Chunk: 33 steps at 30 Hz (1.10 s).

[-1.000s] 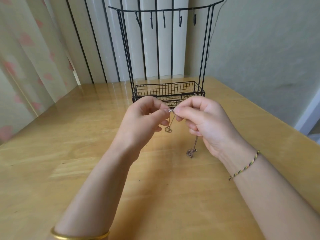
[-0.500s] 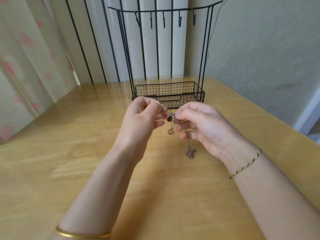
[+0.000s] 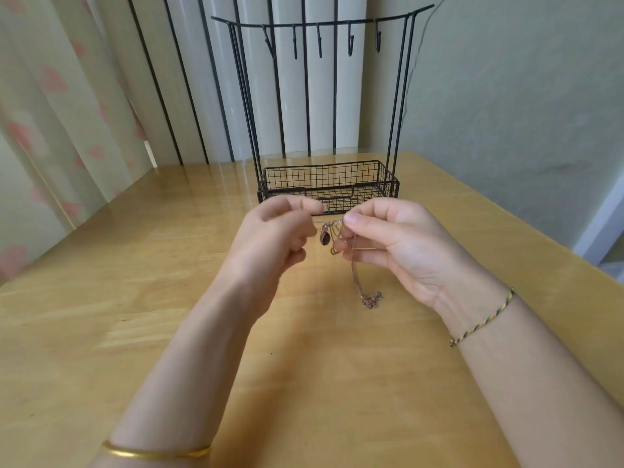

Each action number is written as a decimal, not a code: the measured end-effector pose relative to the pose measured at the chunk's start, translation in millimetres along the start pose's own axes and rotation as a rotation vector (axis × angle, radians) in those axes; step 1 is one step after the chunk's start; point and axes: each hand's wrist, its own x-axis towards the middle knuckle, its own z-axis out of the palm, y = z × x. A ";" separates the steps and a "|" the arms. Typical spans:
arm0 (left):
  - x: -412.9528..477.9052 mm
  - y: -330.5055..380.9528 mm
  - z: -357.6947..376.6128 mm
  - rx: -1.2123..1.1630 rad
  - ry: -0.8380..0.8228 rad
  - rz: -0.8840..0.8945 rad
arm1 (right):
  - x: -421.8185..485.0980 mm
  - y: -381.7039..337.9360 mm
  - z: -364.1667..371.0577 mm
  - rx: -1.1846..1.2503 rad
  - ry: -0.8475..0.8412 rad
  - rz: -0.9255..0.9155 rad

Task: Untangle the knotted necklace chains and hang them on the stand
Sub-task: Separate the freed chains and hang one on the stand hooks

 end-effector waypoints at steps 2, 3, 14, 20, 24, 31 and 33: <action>-1.4 -1.7 4.3 0.232 0.077 0.096 | 0.5 1.0 1.8 -0.043 0.009 -0.014; -2.0 -1.8 5.7 0.279 0.092 0.138 | 0.7 1.5 2.4 -0.059 0.016 -0.018; -0.7 3.8 5.3 0.050 0.075 -0.014 | 0.5 0.7 3.1 0.032 0.021 0.033; -3.9 7.8 5.3 0.053 -0.003 -0.087 | -1.0 -0.9 3.3 0.081 0.015 -0.003; -4.6 8.6 4.6 0.065 -0.009 -0.110 | -0.8 -2.0 2.5 0.089 0.053 -0.034; -6.9 5.7 5.0 0.261 -0.012 0.039 | -1.1 -2.3 3.4 0.076 0.076 -0.076; -7.2 4.7 6.9 0.287 0.010 0.094 | -1.1 -2.2 4.0 0.081 0.077 -0.079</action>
